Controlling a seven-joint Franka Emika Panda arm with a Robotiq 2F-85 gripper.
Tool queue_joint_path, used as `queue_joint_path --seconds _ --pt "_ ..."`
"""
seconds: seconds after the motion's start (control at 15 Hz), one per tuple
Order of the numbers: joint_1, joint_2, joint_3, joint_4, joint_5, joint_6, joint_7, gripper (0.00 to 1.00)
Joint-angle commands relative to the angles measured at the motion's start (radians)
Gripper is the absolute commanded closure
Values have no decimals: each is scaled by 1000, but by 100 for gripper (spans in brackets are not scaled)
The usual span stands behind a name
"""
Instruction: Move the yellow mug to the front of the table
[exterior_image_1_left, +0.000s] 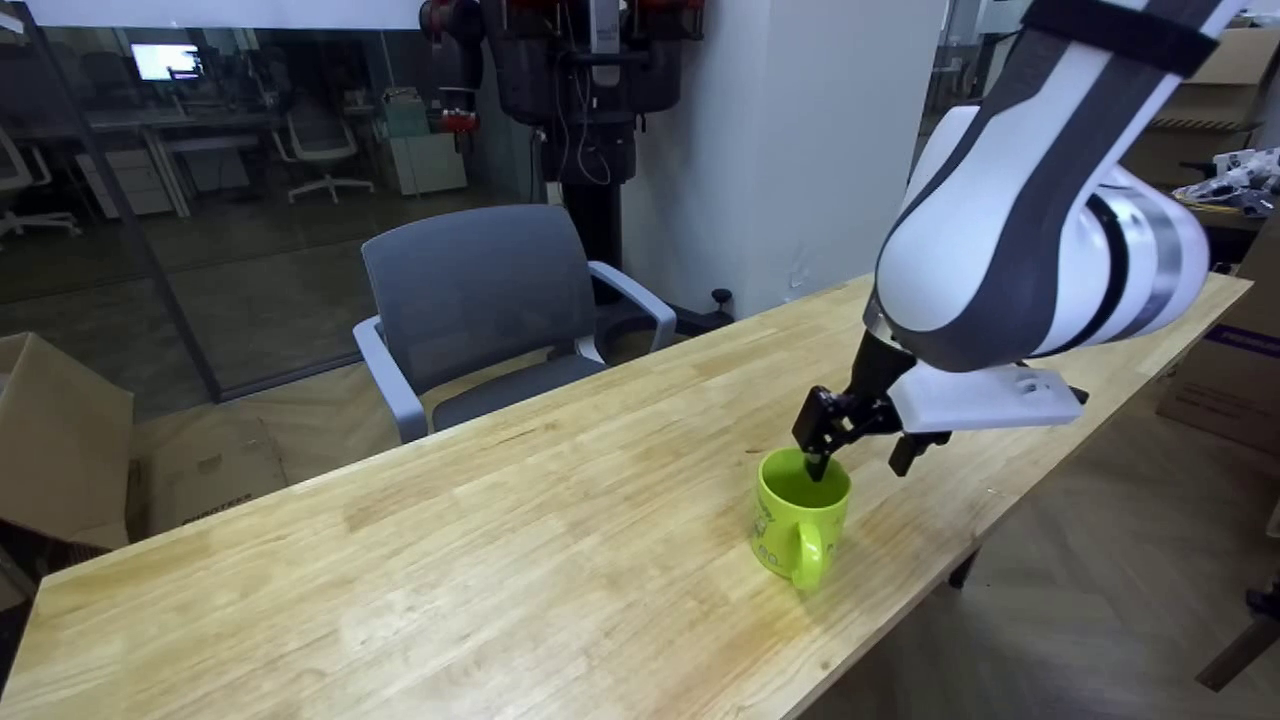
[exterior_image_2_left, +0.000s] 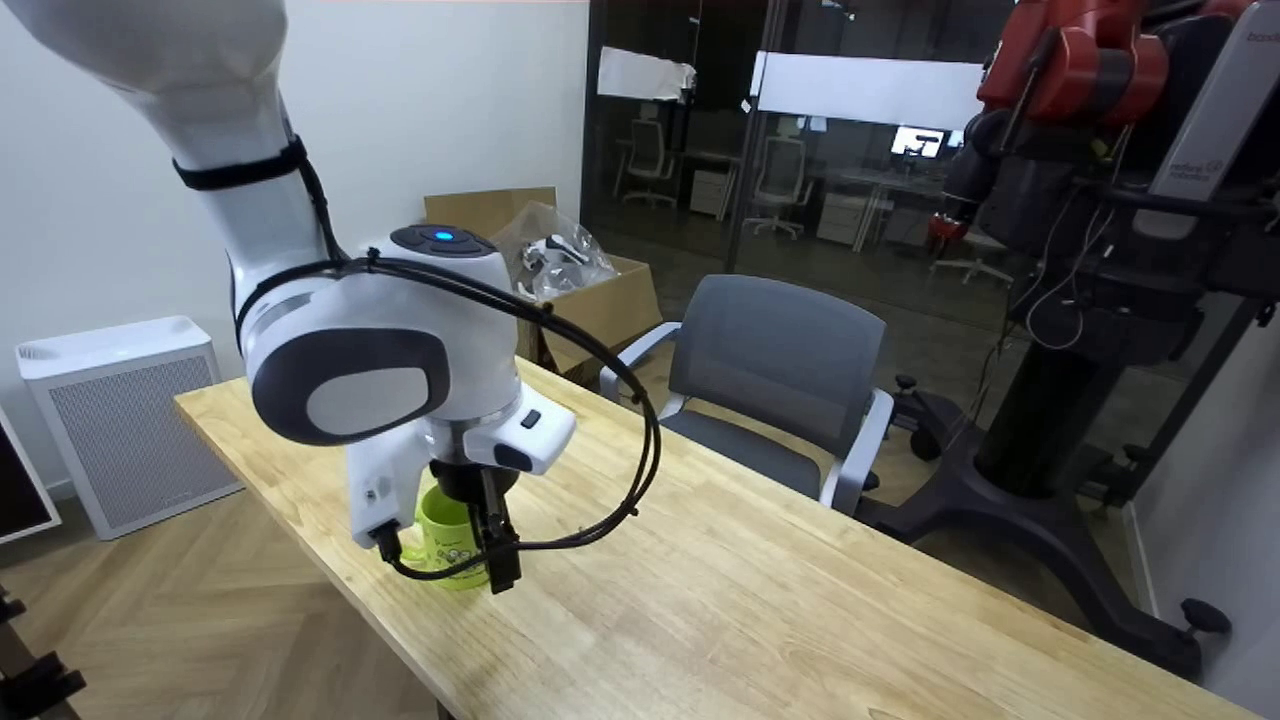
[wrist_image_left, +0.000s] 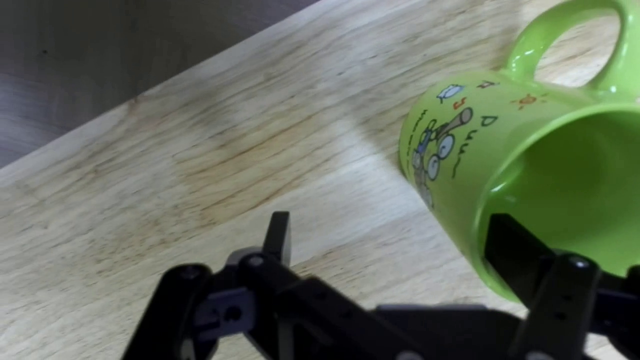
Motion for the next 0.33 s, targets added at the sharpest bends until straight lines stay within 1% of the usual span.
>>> queue_joint_path --seconds 0.0,0.07,0.27 --pt "78 -67 -67 -49 -40 2 116 0" --pt "29 -16 -28 -12 -48 0 71 0" --pt "51 -38 -44 -25 -50 -1 94 0"
